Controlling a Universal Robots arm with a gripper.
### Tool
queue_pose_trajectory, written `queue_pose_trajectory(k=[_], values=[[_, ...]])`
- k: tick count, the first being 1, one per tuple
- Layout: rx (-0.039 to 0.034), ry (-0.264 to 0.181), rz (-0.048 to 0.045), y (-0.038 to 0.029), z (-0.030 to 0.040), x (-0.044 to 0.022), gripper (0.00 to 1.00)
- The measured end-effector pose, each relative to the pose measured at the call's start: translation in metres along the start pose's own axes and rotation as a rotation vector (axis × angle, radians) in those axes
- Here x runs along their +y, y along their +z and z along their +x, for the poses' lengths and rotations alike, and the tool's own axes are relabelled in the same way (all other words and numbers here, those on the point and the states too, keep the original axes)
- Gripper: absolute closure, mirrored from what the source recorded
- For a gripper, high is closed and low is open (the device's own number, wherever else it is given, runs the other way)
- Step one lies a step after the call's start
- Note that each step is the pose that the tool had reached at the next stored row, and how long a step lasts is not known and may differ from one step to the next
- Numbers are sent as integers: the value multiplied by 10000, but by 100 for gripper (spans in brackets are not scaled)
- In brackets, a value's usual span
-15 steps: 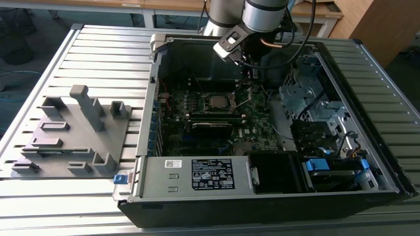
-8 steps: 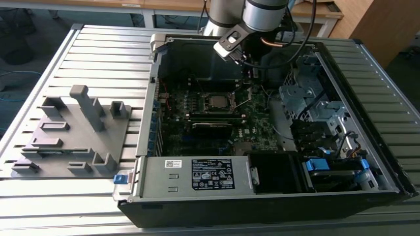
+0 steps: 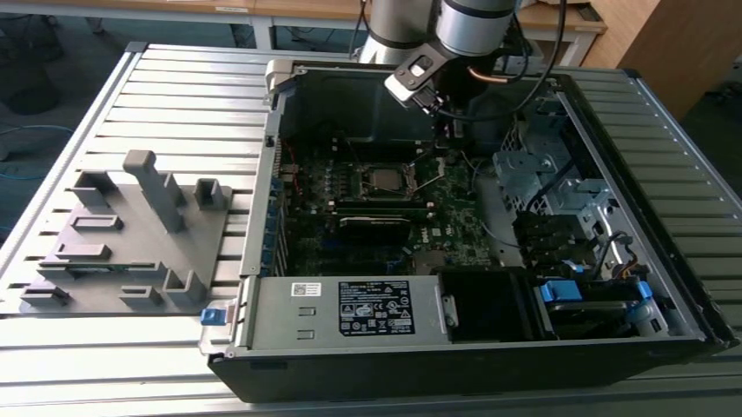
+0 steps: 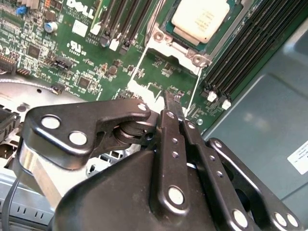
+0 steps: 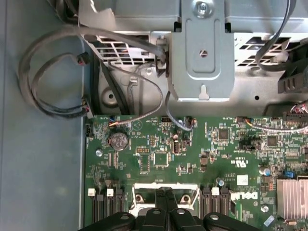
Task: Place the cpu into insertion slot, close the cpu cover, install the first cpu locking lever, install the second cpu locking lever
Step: 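Close the cpu cover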
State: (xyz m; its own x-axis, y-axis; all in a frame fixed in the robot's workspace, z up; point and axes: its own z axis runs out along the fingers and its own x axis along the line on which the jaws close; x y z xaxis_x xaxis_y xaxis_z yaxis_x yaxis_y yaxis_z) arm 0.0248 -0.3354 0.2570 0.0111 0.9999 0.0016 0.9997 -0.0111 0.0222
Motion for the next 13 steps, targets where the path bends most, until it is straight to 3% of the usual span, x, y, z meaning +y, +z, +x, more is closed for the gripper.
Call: queue_pose_trajectory(k=[13], values=[[0, 0, 0, 14, 10, 191, 90]])
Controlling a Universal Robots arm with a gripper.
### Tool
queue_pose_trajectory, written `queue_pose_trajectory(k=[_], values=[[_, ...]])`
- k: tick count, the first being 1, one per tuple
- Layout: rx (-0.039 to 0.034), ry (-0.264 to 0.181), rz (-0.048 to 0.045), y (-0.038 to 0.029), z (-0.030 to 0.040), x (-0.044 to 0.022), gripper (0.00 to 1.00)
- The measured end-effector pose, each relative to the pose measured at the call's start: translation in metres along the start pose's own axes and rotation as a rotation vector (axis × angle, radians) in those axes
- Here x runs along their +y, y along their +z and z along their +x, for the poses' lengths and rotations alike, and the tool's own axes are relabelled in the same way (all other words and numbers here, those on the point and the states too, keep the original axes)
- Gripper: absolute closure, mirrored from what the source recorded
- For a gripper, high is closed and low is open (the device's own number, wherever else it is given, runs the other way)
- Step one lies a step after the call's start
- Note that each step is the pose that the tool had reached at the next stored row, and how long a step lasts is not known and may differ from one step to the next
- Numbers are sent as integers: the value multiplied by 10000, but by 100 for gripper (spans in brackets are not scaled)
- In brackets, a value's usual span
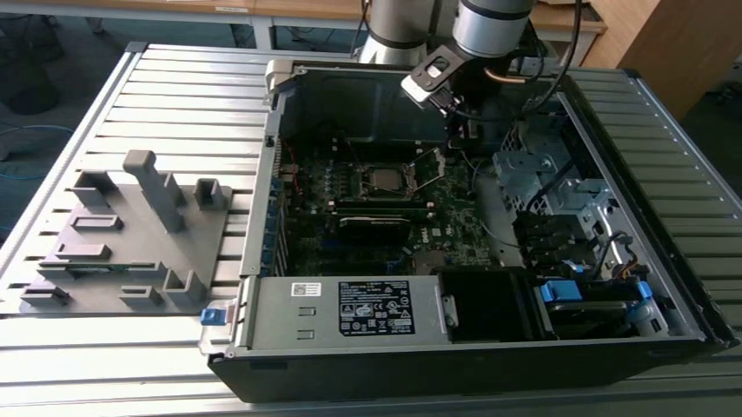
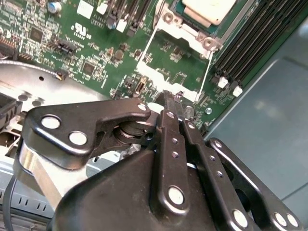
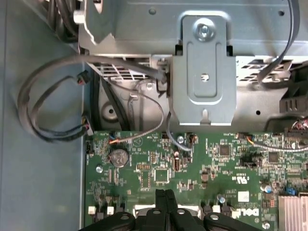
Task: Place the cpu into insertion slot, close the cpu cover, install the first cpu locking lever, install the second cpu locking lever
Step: 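Close the cpu cover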
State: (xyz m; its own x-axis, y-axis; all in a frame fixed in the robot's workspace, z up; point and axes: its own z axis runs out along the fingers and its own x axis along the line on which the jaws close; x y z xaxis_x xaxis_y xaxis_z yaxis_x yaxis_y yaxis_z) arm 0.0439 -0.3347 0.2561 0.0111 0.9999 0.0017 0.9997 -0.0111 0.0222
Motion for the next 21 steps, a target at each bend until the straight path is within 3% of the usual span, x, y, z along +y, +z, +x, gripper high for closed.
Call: queue_pose_trajectory(k=[6, 21], values=[[0, 0, 0, 6, 5, 76, 90], [-2, 94, 0, 74, 5, 85, 90]])
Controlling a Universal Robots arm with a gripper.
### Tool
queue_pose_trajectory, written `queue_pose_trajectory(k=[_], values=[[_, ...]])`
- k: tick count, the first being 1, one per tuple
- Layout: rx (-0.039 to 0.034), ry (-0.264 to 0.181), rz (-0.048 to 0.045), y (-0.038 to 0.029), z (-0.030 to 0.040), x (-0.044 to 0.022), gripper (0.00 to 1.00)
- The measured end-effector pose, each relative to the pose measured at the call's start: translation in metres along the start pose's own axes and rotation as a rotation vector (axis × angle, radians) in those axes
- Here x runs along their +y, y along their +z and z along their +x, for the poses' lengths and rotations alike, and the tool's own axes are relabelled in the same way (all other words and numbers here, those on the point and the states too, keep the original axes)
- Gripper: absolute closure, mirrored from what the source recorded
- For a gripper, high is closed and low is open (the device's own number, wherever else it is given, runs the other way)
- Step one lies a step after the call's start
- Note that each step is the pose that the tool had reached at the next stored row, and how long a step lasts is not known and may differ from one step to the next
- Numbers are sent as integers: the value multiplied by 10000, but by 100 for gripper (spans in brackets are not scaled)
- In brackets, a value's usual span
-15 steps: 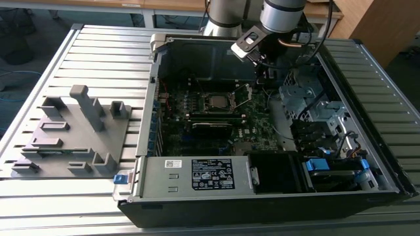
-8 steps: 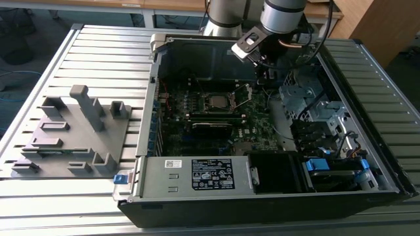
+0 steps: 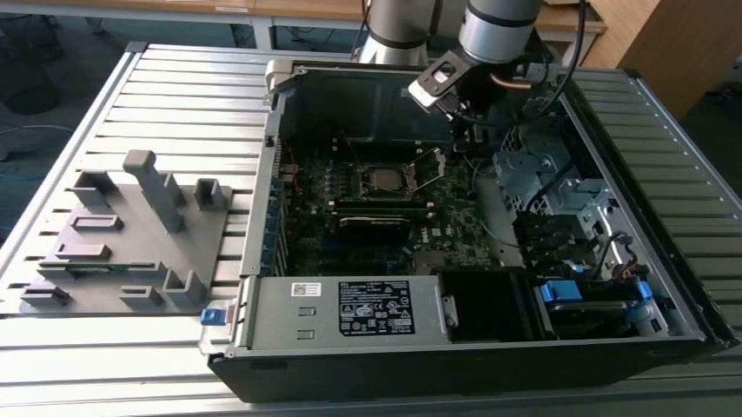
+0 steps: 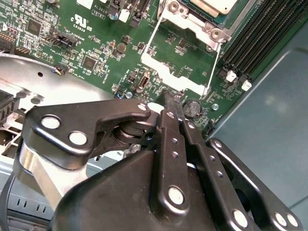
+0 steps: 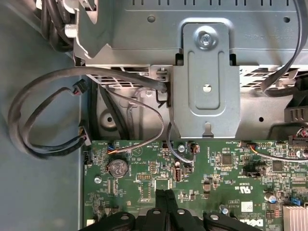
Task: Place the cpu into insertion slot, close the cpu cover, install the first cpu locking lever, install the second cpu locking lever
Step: 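Close the cpu cover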
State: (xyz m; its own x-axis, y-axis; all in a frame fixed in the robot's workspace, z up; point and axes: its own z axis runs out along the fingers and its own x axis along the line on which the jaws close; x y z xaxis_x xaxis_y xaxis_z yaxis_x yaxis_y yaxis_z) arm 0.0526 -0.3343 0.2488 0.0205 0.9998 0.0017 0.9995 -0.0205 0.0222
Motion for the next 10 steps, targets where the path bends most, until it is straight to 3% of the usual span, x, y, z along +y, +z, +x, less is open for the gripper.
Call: queue_pose_trajectory(k=[10], values=[[-1, 65, 0, 61, 0, 2, 90]])
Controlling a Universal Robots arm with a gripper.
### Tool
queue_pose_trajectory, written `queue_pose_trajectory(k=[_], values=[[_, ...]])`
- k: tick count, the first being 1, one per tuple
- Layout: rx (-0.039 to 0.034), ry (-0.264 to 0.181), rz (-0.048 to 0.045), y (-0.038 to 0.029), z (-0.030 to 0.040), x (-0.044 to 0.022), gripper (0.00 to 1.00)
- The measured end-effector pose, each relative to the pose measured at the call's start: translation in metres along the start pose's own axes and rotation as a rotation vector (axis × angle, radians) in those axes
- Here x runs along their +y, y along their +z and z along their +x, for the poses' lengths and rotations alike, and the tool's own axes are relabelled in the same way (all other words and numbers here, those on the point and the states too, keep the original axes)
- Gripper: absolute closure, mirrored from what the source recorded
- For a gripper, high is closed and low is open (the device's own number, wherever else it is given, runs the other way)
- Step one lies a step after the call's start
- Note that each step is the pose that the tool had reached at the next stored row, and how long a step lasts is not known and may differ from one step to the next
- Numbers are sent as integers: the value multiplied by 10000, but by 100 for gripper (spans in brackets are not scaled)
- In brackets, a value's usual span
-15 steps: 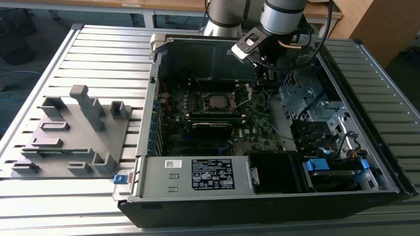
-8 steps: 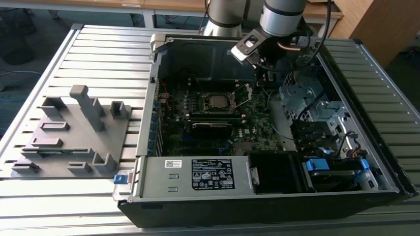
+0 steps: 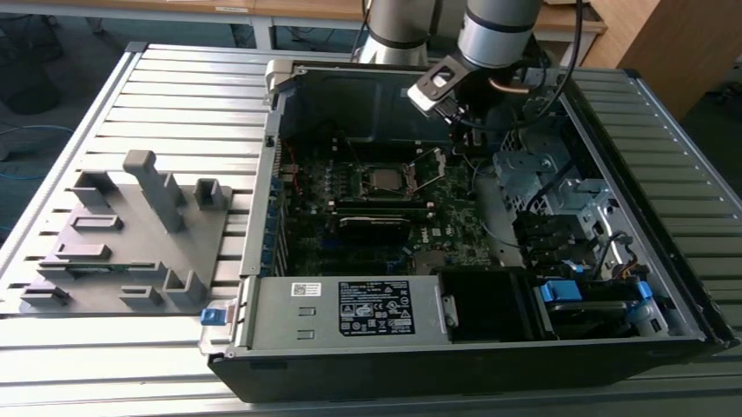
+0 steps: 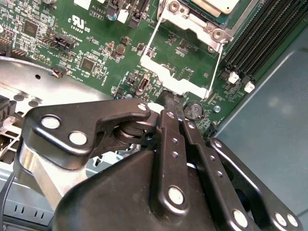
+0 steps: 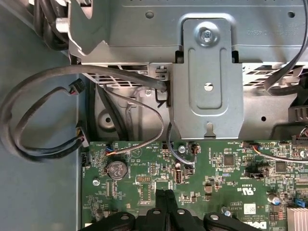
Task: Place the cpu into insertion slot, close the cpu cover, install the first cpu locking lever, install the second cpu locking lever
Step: 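Close the cpu cover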
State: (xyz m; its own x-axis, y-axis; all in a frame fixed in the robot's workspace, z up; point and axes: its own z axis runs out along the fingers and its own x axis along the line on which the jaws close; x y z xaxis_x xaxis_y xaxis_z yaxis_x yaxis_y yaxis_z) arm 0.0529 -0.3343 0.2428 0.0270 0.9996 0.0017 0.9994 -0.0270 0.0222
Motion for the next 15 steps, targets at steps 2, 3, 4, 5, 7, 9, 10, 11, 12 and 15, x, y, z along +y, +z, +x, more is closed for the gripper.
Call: queue_pose_trajectory(k=[2, 3, 4, 5, 7, 9, 10, 11, 12, 15], values=[[-1, 8, 0, 11, 0, 0, 90], [-1, 10, 0, 15, 0, 0, 90], [-1, 13, 0, 19, 0, 0, 90], [-1, 14, 0, 23, 0, -1, 90], [-1, 14, 0, 30, 0, -1, 90], [-2, 15, 0, 35, 0, -1, 90], [-2, 15, 0, 38, 0, -1, 90], [-1, 15, 0, 41, 0, -1, 90], [-1, 15, 0, 44, 0, -1, 90], [-5, 15, 1, 46, 0, -1, 90]])
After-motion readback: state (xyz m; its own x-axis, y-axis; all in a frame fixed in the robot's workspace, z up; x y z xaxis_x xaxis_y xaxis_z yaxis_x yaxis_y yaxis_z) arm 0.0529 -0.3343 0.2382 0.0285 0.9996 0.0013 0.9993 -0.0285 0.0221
